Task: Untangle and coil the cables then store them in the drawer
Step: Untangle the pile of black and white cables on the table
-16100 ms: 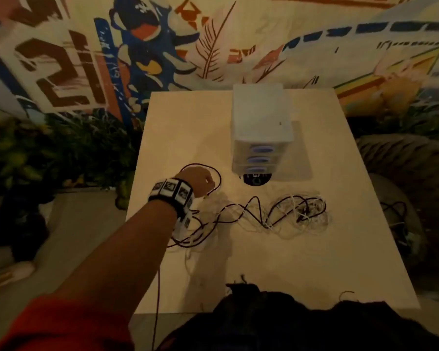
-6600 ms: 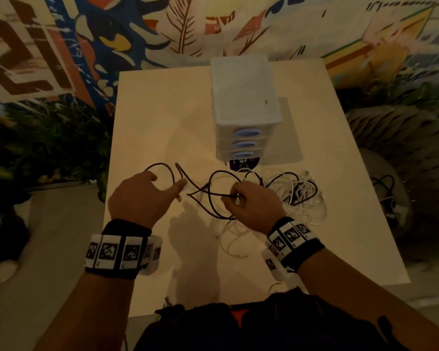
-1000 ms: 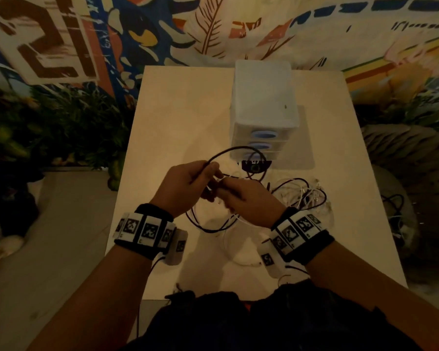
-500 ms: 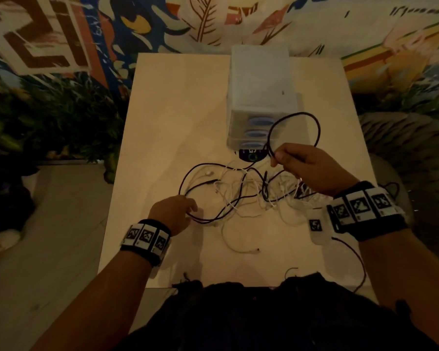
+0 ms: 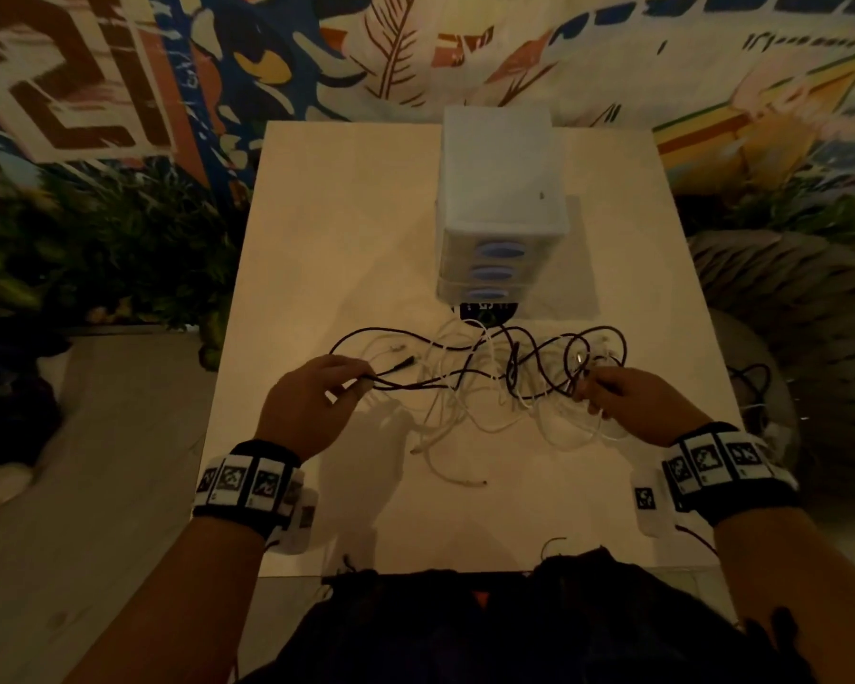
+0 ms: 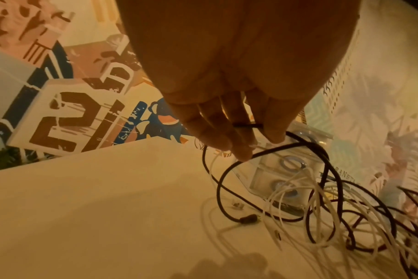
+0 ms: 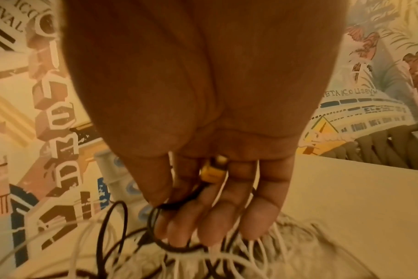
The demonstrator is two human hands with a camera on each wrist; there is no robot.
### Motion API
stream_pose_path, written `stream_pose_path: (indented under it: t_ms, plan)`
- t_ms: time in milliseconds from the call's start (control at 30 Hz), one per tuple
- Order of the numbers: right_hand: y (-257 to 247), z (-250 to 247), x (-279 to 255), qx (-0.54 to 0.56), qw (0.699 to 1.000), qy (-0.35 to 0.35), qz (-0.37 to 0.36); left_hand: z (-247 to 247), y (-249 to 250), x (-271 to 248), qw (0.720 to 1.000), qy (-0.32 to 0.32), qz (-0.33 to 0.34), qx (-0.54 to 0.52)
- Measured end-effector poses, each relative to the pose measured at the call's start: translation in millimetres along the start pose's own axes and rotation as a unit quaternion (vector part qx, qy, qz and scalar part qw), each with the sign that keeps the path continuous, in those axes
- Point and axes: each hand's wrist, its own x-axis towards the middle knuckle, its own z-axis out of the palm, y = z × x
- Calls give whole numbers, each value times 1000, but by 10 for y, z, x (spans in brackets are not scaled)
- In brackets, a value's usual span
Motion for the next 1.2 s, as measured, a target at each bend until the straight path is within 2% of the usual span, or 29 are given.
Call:
stream_pose_path:
  t_ms: [200,300,333,400,467,567,667,767,900,967,1067,1133,1200]
  plan:
    - [60,189,-91,-69,997,-6,46,4,69,68,999,18,-22,-36]
    - [-85,41,-152,-137,989,1,63,21,95,96,997,9,-42,-62]
    - [-168,-61,-184,-145,987,-12,69,25,103,101,997,7,-44,-69]
    - [-381,-259,-270,-120,987,-81,67,30,121,109,996,3,-45,-80]
    - [-633,-342,-341,-74,992,-101,15,31,145,119,995,-1,-42,-88]
    - [-1013,-135,-295,-37,994,-18,-102,23,191,138,993,-3,-40,-111]
    - [-1276,332,-32,-59,980,27,-188,28,228,153,989,-7,-38,-141]
    - [-1367,727,242,-58,974,72,-206,6,246,164,985,-15,-45,-165]
    - [-1414,816,356,-6,963,159,-218,-80,250,159,979,-20,-49,-198]
    - [-1404,758,372,-13,958,159,-237,-98,252,157,985,-17,-35,-170]
    - [-1412,664,370,-27,964,133,-230,-127,300,161,998,20,0,-57]
    - [-1448,617,357,-27,964,122,-234,-119,382,187,1000,11,14,-11]
    - [-1480,583,343,-31,963,107,-246,-76,446,232,997,-4,58,50]
